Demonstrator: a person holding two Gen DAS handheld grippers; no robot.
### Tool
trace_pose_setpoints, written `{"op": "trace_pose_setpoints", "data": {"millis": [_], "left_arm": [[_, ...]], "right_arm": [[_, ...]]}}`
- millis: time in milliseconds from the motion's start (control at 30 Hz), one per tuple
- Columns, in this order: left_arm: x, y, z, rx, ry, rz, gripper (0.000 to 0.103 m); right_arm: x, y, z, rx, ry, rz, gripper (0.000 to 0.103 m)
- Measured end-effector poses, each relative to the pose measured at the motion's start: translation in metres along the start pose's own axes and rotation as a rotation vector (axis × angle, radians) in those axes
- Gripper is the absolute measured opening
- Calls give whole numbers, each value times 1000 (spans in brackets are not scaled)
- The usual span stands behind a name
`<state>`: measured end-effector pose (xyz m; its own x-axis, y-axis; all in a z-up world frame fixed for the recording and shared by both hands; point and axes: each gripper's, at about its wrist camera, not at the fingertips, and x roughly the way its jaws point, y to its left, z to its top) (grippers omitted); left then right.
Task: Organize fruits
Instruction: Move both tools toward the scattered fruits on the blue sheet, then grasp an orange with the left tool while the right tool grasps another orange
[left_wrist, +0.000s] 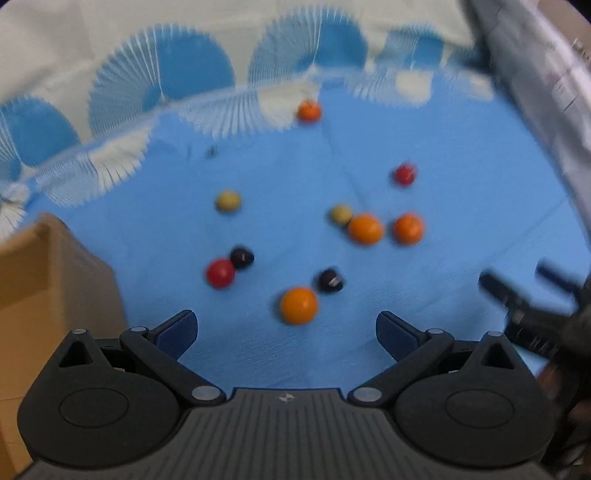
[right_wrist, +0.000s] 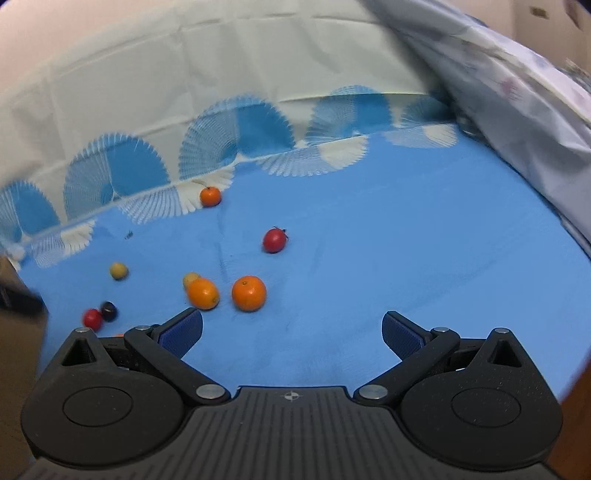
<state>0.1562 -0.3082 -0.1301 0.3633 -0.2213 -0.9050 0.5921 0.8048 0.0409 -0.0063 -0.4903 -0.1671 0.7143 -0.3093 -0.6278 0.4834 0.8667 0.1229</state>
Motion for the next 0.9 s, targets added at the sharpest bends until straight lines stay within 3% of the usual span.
{"op": "trace_pose_setpoints", "data": {"millis": [167,333,400,500,633,700,733,767,800,833,900], "left_arm": [[73,9,-8,-10,61,-14,103],[110,10,3,0,90,-11,103],[122,6,6,15,117,5,103],[124,5,10,13,67,3,103],[125,3,15,5,66,16,103],[120,1,15,4,58,31,93],[117,0,14,-4,48,34,87],[113,1,14,-16,32,23,72],[108,0,13,-24,14,15,53],[104,1,13,-30,4,2,44],[100,3,13,-42,6,-14,37]], "right_arm": [[69,11,1,-108,69,39,102],[121,18,3,-137,113,52,102],[131,21,1,-155,95,40,103],[138,28,-2,-203,37,35,102],[137,29,-2,-199,33,21,102],[134,31,-3,-196,33,16,99],[131,33,-4,-201,23,25,90],[127,36,-6,-215,12,31,83],[123,40,-7,-240,1,45,66],[119,44,-7,-259,-4,53,43],[113,48,-6,-275,6,34,40]]}}
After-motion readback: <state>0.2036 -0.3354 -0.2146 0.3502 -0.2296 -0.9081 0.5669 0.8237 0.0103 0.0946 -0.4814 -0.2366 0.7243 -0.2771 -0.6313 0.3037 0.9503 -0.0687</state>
